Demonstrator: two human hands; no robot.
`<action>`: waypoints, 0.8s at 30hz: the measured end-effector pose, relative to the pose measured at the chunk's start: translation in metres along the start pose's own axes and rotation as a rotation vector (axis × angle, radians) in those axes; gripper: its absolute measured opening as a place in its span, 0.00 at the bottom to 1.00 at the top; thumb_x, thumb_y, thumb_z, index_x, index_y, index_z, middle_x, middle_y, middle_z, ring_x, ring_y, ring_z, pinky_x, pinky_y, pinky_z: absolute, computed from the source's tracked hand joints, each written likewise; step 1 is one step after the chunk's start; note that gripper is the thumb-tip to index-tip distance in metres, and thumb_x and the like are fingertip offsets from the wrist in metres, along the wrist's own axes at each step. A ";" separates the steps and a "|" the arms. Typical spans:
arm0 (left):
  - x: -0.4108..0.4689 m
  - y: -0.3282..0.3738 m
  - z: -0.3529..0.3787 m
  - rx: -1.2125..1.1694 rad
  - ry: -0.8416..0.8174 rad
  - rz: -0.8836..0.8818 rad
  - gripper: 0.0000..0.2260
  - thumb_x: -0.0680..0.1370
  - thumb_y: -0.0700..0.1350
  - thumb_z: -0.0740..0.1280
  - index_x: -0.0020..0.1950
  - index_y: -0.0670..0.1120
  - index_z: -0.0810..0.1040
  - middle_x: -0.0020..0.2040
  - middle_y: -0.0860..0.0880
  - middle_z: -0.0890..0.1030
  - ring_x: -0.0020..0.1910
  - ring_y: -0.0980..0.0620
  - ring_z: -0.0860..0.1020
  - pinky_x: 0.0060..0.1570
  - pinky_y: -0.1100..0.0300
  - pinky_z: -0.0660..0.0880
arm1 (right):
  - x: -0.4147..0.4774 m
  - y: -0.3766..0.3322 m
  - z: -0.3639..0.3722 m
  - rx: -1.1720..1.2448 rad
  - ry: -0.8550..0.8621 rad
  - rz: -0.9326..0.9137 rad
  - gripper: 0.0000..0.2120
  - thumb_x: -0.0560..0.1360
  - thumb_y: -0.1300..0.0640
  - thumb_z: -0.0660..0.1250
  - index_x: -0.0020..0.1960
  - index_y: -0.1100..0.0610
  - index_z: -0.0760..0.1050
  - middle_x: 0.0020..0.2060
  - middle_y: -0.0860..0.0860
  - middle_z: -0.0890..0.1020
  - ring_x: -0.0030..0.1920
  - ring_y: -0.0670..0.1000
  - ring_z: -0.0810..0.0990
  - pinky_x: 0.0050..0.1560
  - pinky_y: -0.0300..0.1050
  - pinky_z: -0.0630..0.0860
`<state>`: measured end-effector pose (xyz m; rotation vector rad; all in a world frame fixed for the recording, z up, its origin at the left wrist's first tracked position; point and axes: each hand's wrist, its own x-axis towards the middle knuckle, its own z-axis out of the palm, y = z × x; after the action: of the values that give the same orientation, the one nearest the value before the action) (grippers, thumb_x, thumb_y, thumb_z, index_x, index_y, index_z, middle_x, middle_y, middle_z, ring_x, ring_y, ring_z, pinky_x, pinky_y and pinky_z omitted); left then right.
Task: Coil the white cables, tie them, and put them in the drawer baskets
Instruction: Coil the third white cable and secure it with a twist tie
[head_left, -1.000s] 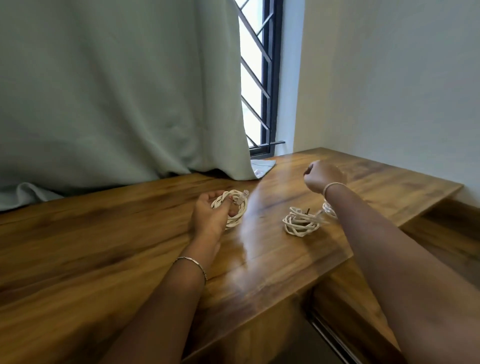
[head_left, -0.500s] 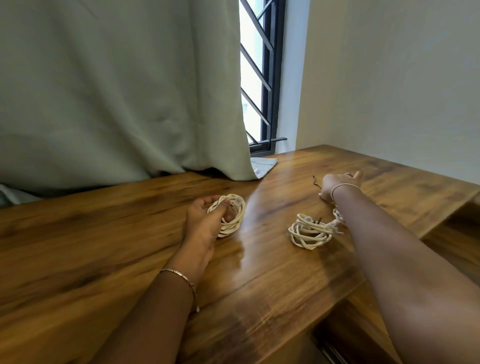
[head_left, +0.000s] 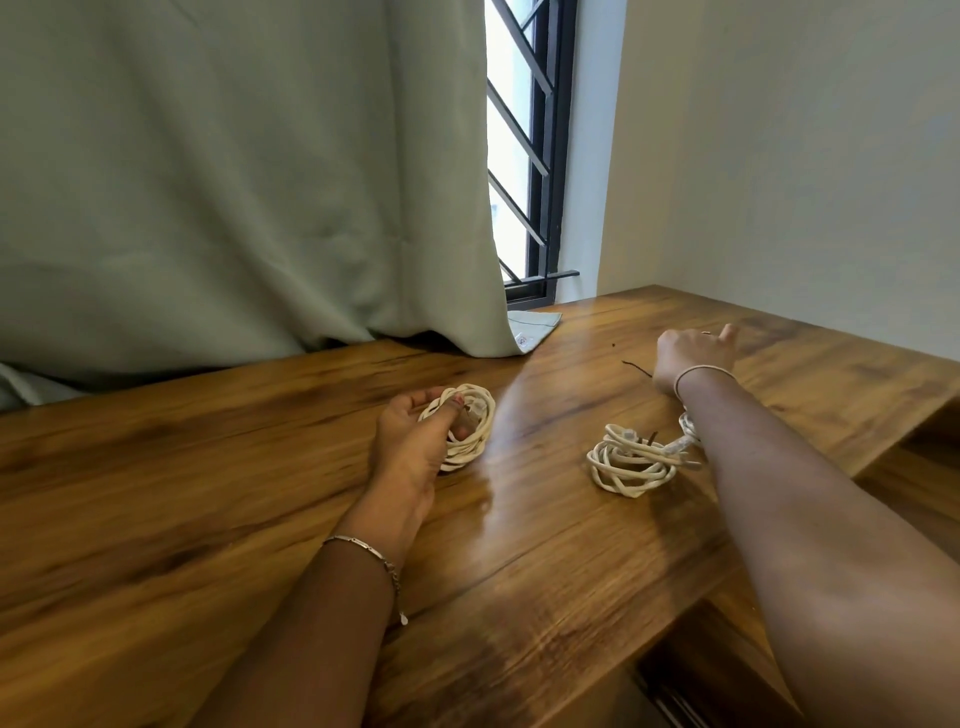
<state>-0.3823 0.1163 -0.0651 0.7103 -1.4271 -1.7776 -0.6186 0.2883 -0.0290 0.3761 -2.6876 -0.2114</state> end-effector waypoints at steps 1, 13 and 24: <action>0.000 0.000 0.000 0.004 -0.002 -0.001 0.12 0.73 0.38 0.72 0.56 0.42 0.78 0.40 0.42 0.83 0.33 0.49 0.79 0.47 0.49 0.79 | 0.001 -0.001 0.000 0.029 -0.009 0.017 0.05 0.73 0.62 0.61 0.45 0.52 0.70 0.45 0.52 0.81 0.53 0.54 0.79 0.66 0.52 0.58; -0.012 0.011 -0.009 0.030 0.016 -0.004 0.14 0.65 0.40 0.75 0.49 0.48 0.79 0.43 0.42 0.85 0.39 0.43 0.82 0.47 0.43 0.81 | -0.011 0.000 -0.081 1.391 -0.427 -0.085 0.06 0.76 0.61 0.68 0.53 0.59 0.79 0.47 0.53 0.82 0.49 0.49 0.77 0.43 0.40 0.70; -0.045 0.039 -0.047 0.096 0.050 0.149 0.08 0.75 0.36 0.70 0.52 0.45 0.78 0.39 0.46 0.82 0.22 0.59 0.75 0.25 0.63 0.75 | -0.084 -0.087 -0.156 1.816 -0.492 -0.368 0.03 0.76 0.65 0.68 0.49 0.61 0.79 0.42 0.55 0.83 0.42 0.49 0.82 0.50 0.42 0.81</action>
<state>-0.3114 0.1226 -0.0391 0.6754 -1.5000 -1.5760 -0.4591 0.2163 0.0614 1.3560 -2.3021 2.3283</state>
